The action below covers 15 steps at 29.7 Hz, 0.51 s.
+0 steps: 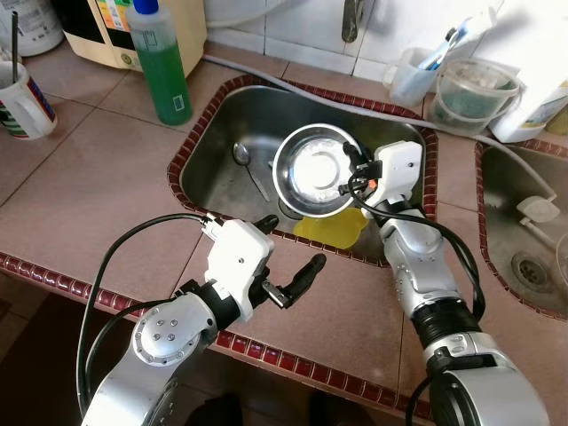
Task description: Kitchen organization
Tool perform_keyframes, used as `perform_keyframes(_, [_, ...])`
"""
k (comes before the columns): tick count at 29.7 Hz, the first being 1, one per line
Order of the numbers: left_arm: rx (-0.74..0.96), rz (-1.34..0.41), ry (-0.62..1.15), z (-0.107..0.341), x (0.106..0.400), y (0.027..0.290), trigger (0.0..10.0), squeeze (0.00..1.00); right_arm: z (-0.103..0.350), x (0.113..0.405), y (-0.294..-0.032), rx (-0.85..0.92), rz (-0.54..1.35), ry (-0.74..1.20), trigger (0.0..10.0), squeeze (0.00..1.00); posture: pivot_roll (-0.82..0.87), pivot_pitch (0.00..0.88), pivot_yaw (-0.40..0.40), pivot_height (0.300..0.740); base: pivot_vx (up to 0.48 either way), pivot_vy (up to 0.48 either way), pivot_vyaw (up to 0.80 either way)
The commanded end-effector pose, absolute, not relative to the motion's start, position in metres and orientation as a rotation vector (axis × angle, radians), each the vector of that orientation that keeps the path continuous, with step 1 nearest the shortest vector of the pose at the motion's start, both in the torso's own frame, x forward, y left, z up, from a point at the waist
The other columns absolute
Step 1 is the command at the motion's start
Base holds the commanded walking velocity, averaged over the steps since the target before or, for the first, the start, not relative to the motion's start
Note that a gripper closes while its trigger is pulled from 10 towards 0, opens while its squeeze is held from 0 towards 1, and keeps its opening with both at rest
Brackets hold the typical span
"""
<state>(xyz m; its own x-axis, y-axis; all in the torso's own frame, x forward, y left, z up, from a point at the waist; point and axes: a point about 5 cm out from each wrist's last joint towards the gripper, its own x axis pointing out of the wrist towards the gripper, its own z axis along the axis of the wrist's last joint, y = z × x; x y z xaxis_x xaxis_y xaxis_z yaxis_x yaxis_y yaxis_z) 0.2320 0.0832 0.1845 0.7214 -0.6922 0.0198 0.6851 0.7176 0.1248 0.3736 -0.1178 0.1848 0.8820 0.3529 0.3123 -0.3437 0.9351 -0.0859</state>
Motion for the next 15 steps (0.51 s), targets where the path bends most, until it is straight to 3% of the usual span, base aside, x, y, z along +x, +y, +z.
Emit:
perform_keyframes(1, [0.116,-0.768,-0.074,0.187,0.229,0.081,10.0,0.00,0.187,0.374,-0.117,-0.012,0.373,-0.334,10.0,0.00,-0.08,0.305,-0.062,0.732,0.000,0.000,0.00])
perform_keyframes(15, [0.118,-0.757,-0.105,0.198,0.233,0.082,10.0,0.00,0.169,0.372,-0.122,0.038,0.355,-0.253,10.0,0.00,-0.08,0.310,-0.067,0.732,0.000,0.000,0.00])
